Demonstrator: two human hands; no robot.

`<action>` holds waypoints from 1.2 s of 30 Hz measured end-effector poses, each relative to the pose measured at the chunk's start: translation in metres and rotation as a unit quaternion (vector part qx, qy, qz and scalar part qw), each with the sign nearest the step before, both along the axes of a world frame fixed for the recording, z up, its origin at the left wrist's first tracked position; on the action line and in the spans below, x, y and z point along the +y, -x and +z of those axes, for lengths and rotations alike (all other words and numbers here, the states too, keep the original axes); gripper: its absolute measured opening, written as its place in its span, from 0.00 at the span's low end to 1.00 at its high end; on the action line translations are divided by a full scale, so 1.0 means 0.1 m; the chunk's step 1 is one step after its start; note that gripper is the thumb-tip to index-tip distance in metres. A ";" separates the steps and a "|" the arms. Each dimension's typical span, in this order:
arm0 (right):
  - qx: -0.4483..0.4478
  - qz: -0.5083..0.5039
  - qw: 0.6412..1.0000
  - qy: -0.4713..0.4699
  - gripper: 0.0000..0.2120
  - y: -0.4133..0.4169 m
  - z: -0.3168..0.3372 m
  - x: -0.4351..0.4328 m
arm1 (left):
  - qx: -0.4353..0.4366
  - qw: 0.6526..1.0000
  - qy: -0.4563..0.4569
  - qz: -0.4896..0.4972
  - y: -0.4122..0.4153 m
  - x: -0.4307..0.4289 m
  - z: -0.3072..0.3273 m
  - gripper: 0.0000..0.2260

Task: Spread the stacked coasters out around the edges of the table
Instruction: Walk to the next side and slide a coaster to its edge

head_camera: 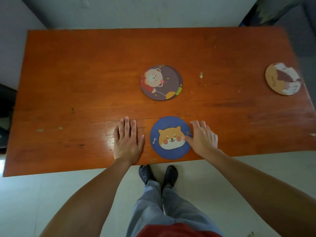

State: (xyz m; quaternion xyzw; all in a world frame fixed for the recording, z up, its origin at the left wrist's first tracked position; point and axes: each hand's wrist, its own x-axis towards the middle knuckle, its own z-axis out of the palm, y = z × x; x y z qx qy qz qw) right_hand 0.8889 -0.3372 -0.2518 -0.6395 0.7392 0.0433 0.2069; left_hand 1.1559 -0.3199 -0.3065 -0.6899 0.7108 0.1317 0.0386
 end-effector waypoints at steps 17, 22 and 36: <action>0.000 0.433 0.895 0.105 0.15 -2.35 1.05 -0.27 | -0.042 0.987 0.006 0.153 -1.56 1.09 1.54 0.12; 0.013 0.500 0.854 0.141 0.15 -3.42 1.29 0.06 | -0.057 0.970 0.036 0.234 -2.51 1.77 1.78 0.12; -0.005 0.548 0.822 0.157 0.12 -6.04 1.38 1.03 | -0.095 0.962 0.043 0.251 -5.03 2.97 2.08 0.13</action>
